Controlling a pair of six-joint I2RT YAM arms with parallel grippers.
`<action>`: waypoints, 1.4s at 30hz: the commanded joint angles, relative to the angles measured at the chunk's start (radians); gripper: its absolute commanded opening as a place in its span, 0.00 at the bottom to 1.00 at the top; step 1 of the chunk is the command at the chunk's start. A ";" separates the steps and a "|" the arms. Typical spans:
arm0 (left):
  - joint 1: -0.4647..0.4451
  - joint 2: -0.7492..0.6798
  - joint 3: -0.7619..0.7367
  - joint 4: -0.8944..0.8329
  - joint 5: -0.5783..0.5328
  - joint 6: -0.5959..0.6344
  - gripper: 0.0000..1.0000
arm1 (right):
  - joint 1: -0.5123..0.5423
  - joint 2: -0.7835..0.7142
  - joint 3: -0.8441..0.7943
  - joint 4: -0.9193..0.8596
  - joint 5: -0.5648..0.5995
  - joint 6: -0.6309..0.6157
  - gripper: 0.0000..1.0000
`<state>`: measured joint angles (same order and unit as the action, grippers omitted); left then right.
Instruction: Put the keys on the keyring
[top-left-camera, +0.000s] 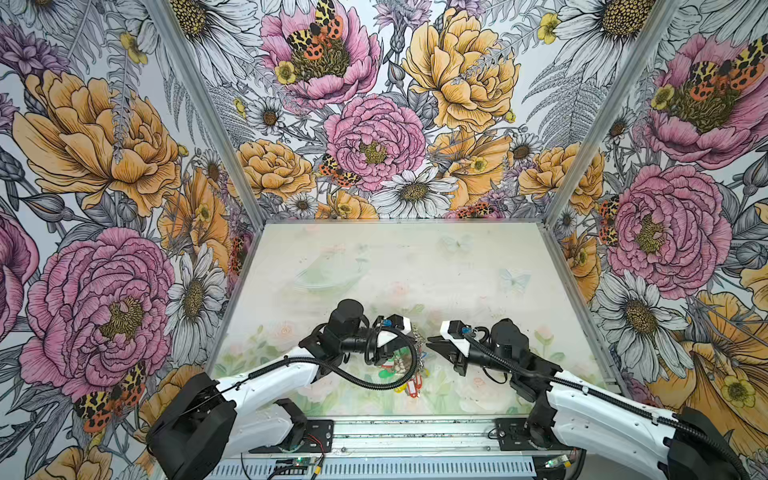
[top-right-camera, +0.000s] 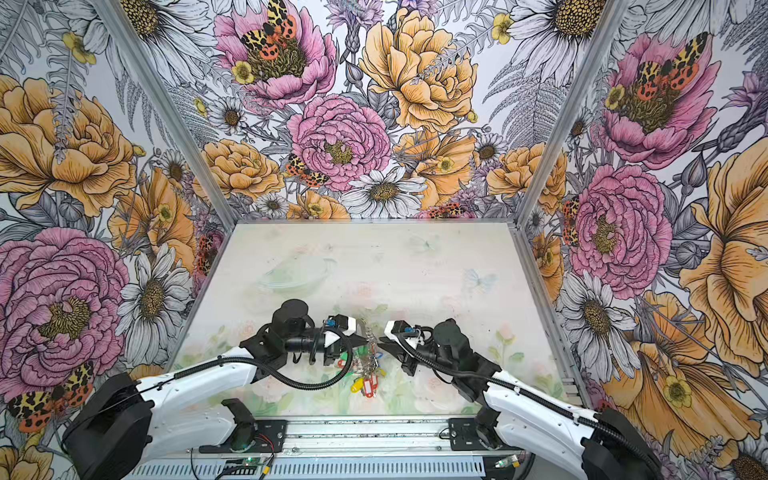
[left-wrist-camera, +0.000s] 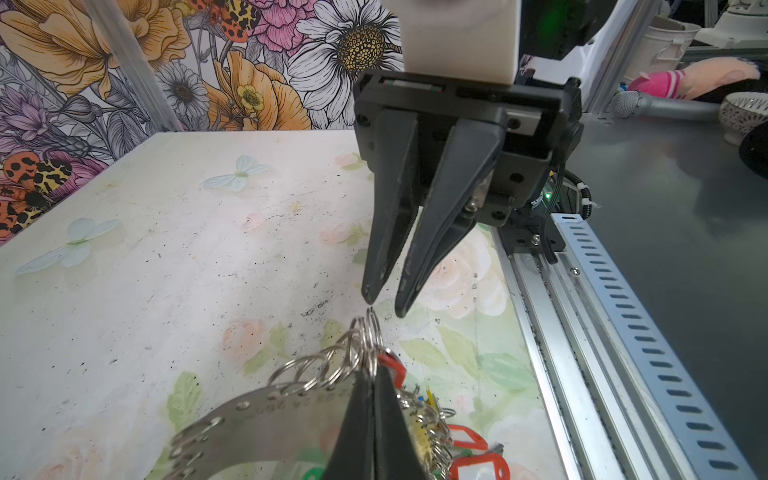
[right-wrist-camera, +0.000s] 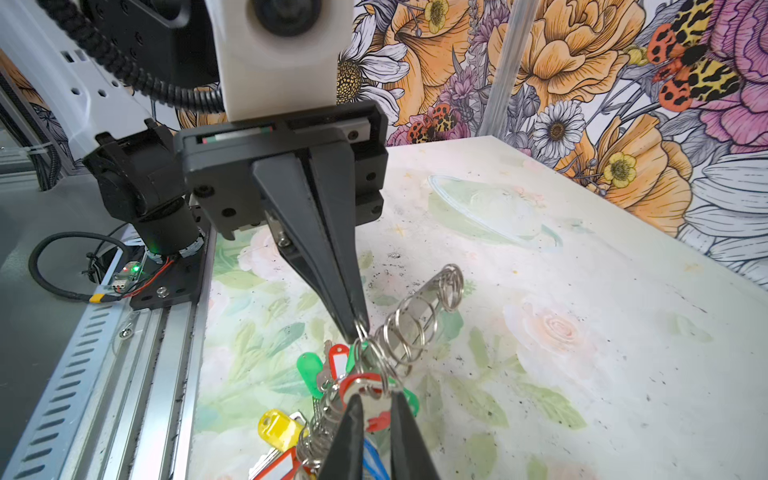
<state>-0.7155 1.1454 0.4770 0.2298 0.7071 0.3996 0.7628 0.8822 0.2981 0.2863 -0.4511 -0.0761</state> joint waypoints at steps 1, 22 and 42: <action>0.007 -0.022 -0.008 0.063 0.021 0.002 0.00 | 0.001 0.016 0.039 0.010 -0.044 0.015 0.15; 0.002 -0.008 -0.005 0.063 0.069 0.002 0.00 | 0.001 0.054 0.050 0.035 -0.019 0.027 0.15; -0.004 0.018 0.010 0.043 0.072 0.008 0.00 | 0.018 0.064 0.096 -0.041 -0.030 -0.025 0.00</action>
<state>-0.7147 1.1522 0.4767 0.2306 0.7338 0.4000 0.7624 0.9485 0.3450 0.2680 -0.4969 -0.0593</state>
